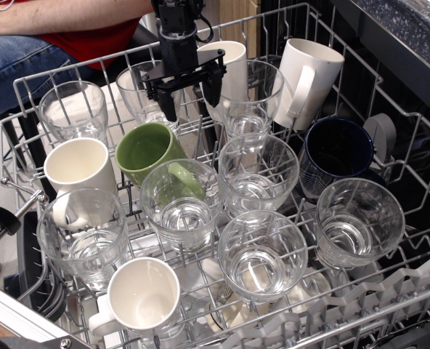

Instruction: Pick up green mug

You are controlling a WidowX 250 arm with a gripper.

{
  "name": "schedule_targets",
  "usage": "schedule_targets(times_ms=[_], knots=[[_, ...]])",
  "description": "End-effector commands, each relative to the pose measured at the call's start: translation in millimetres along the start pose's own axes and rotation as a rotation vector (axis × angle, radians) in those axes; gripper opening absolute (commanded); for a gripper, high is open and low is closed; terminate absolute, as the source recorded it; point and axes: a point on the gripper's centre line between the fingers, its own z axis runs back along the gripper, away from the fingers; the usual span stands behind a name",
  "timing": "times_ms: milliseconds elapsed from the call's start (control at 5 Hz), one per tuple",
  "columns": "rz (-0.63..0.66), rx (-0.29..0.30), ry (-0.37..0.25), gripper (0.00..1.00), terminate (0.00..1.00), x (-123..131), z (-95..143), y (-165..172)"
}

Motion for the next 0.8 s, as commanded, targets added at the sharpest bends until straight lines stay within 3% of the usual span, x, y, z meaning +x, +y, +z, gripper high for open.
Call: schedule_targets(times_ms=[0, 400, 600], knots=[[-0.083, -0.010, -0.090, 1.00, 0.00, 22.4, 5.4, 20.0], [-0.119, -0.026, -0.133, 1.00, 0.00, 26.1, -24.0, 41.9], [-0.079, -0.038, -0.149, 1.00, 0.00, 21.9, -38.7, 44.3]])
